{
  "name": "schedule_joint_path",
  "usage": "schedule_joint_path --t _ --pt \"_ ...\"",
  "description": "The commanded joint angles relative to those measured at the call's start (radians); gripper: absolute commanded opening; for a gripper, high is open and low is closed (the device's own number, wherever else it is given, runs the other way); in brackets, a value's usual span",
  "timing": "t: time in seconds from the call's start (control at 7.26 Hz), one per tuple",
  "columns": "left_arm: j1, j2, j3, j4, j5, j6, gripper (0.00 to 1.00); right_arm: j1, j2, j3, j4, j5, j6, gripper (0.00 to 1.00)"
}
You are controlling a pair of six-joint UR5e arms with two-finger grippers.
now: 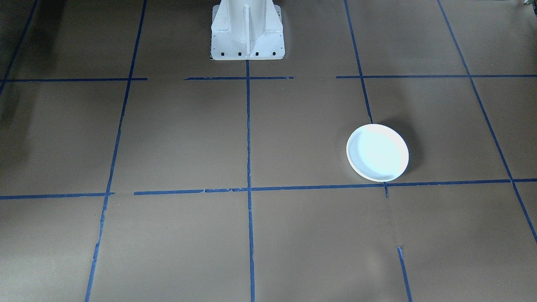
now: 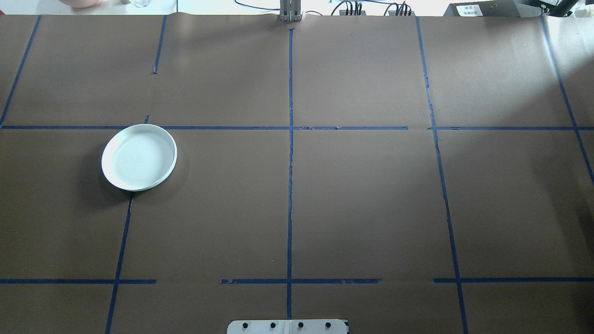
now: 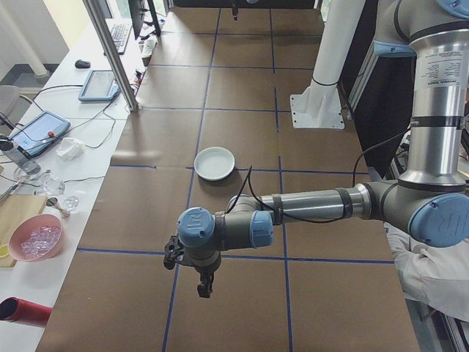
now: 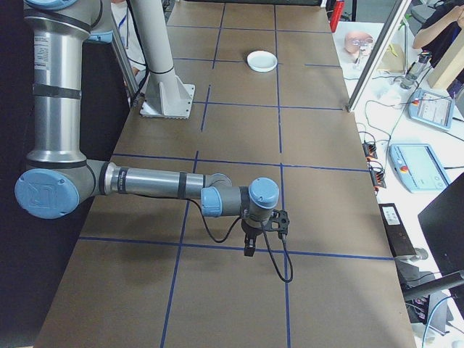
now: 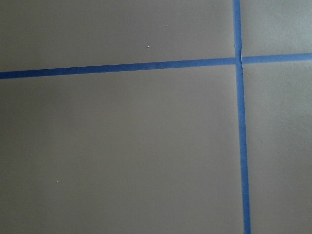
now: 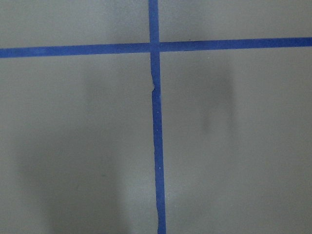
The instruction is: Stack plate in center
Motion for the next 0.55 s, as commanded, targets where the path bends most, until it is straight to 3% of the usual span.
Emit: schedule_joint_path --t 0.0,0.41 --pt "-0.026 0.000 0.001 0.003 -0.001 0.001 1.00 0.000 0.000 0.000 0.001 0.000 0.000 1.00" --pt "-0.038 -0.003 0.001 0.036 -0.020 0.004 1.00 0.000 0.000 0.000 0.001 0.000 0.000 1.00"
